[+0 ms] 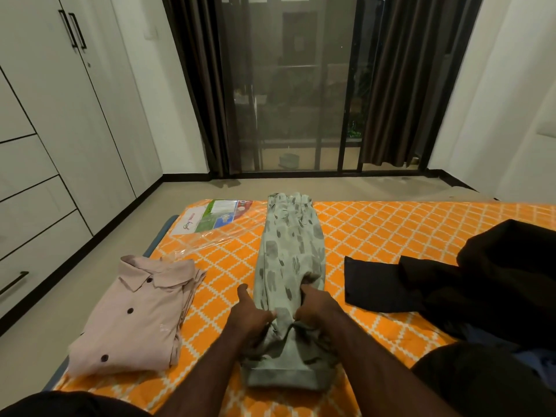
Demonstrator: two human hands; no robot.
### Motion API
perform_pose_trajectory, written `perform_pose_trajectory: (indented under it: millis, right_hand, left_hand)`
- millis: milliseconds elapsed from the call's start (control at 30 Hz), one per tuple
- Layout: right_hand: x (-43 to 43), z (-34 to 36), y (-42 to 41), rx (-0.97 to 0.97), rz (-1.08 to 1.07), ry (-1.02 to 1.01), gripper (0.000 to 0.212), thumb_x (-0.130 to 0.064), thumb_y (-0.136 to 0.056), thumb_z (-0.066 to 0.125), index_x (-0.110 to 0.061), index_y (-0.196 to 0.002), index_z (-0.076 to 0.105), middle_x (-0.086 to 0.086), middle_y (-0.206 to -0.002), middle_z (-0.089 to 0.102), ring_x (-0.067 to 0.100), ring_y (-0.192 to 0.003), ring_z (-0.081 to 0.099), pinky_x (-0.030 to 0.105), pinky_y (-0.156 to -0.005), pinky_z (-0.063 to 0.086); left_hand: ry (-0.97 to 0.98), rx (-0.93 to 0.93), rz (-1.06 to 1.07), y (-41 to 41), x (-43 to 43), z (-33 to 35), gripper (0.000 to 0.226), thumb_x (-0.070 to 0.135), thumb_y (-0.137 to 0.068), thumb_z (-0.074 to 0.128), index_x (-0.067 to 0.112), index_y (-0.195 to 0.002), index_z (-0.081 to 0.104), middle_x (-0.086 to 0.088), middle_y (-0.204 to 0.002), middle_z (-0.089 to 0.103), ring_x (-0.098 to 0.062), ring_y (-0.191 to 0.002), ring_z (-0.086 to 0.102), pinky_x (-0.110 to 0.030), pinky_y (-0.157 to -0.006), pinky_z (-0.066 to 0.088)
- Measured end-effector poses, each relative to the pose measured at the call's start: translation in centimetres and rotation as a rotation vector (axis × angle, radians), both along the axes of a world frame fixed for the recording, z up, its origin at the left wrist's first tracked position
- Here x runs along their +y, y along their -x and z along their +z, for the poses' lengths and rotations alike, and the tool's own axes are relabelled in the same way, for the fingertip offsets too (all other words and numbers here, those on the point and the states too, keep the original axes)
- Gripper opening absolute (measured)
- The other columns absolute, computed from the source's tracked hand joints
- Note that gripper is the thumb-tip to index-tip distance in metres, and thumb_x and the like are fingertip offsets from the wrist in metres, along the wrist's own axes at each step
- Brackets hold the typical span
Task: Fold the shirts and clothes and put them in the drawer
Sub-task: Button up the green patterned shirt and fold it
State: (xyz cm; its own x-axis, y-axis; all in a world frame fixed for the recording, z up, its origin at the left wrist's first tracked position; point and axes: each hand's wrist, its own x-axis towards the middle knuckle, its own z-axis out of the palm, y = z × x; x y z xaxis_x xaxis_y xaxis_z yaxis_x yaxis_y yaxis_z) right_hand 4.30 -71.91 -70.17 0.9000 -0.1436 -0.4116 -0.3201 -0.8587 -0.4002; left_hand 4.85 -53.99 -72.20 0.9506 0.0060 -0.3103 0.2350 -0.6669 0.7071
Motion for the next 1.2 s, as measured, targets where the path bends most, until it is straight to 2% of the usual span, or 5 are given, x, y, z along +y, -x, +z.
perform_pose_trajectory:
  millis: [367, 533, 700, 900, 1200]
  right_hand:
    - [-0.2, 1.8, -0.4, 0.28, 0.118, 0.025, 0.083, -0.044, -0.089, 0.076, -0.007, -0.154, 0.041, 0.014, -0.154, 0.046, 0.033, -0.132, 0.053, 0.042, -0.105, 0.05]
    - [-0.6, 2.9, -1.0, 0.426, 0.232, 0.144, 0.077, -0.056, -0.095, 0.064, -0.008, -0.151, 0.044, 0.012, -0.153, 0.048, 0.033, -0.136, 0.05, 0.044, -0.111, 0.045]
    - [-1.8, 6.6, -3.9, 0.143, 0.236, 0.131, 0.053, -0.054, -0.098, 0.06, -0.005, -0.117, 0.066, 0.011, -0.117, 0.067, 0.029, -0.11, 0.063, 0.039, -0.089, 0.051]
    - [-3.9, 4.3, -11.7, -0.18, 0.049, -0.124, 0.041, -0.037, -0.095, 0.071, -0.003, -0.119, 0.073, 0.011, -0.123, 0.069, 0.026, -0.107, 0.066, 0.036, -0.088, 0.053]
    - [-10.8, -1.4, -29.8, -0.329, -0.397, -0.403, 0.067, -0.051, -0.084, 0.079, -0.011, -0.13, 0.054, 0.01, -0.116, 0.061, 0.029, -0.103, 0.061, 0.034, -0.077, 0.047]
  left_hand:
    - [0.094, 0.448, -0.159, 0.7, 1.8, 2.7, 0.052, 0.004, -0.064, 0.093, 0.01, -0.11, 0.069, -0.015, -0.107, 0.075, -0.035, -0.1, 0.071, -0.053, -0.086, 0.06]
    - [-0.094, 0.31, -0.189, -0.7, 2.3, 2.6, 0.068, 0.06, -0.061, 0.091, 0.01, -0.103, 0.073, -0.003, -0.079, 0.067, -0.019, -0.071, 0.065, -0.025, -0.053, 0.046]
    - [-0.198, 0.071, -0.103, -4.5, 1.7, 2.6, 0.061, 0.064, -0.073, 0.081, 0.008, -0.091, 0.062, -0.015, -0.083, 0.062, -0.019, -0.067, 0.055, -0.03, -0.053, 0.037]
    - [-0.168, -0.069, -0.091, -11.8, -0.2, 1.7, 0.053, 0.048, -0.086, 0.075, 0.011, -0.117, 0.054, -0.006, -0.111, 0.057, -0.028, -0.106, 0.057, -0.04, -0.087, 0.048]
    - [0.035, -0.164, 0.069, -32.1, -4.2, -0.9, 0.048, 0.049, -0.085, 0.076, 0.011, -0.109, 0.06, -0.003, -0.107, 0.063, -0.027, -0.101, 0.061, -0.037, -0.081, 0.05]
